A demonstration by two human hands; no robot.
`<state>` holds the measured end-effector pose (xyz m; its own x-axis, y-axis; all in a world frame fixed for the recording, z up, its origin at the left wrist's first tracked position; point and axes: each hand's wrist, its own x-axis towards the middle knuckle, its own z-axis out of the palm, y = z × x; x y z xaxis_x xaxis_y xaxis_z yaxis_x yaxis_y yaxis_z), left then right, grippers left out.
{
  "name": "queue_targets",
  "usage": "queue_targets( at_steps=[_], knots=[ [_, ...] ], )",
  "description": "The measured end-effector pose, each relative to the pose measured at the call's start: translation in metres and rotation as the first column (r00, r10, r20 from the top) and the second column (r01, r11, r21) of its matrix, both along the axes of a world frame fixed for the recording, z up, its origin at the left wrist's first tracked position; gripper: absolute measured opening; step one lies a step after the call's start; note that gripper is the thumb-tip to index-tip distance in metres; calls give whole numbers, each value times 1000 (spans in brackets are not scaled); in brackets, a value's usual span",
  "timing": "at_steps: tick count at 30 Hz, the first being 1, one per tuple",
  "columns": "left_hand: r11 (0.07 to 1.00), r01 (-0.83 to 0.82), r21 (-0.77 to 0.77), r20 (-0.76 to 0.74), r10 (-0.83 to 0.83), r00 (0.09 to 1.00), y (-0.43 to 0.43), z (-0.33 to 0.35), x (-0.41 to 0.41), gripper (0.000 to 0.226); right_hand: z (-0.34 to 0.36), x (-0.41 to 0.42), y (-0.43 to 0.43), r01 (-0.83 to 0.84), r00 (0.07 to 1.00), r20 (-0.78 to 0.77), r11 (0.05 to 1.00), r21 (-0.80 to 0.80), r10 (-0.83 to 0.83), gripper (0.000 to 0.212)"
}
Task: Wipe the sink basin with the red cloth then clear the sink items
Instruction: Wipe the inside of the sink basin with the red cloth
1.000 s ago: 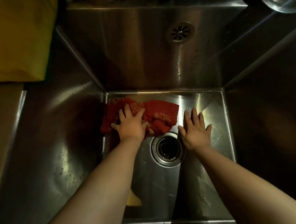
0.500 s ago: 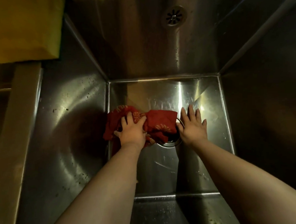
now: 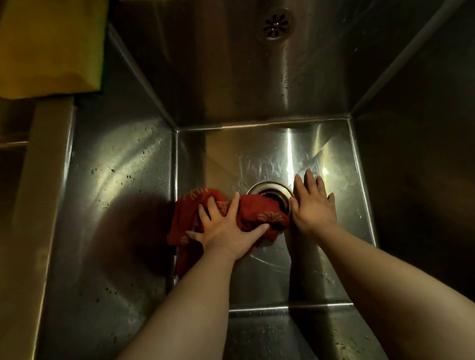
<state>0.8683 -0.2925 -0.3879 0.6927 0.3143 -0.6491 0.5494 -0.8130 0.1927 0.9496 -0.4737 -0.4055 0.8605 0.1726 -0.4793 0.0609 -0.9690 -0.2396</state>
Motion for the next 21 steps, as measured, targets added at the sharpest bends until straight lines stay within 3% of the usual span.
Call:
queue_targets(
  at_steps=[5,12,21],
  knots=[
    [996,7,93,18,-8,1000,-4,-11,7,86,-4,0,-5,-21,1000,8,1000,-9,21,57],
    [996,52,70,111,-59,992,0,-8,0,69,-2,-1,-9,-32,999,8,999,-2,32,56],
    [906,423,-35,107,-417,903,35,8,-8,71,4,-11,-10,-7,1000,-13,1000,-14,7,56]
  ],
)
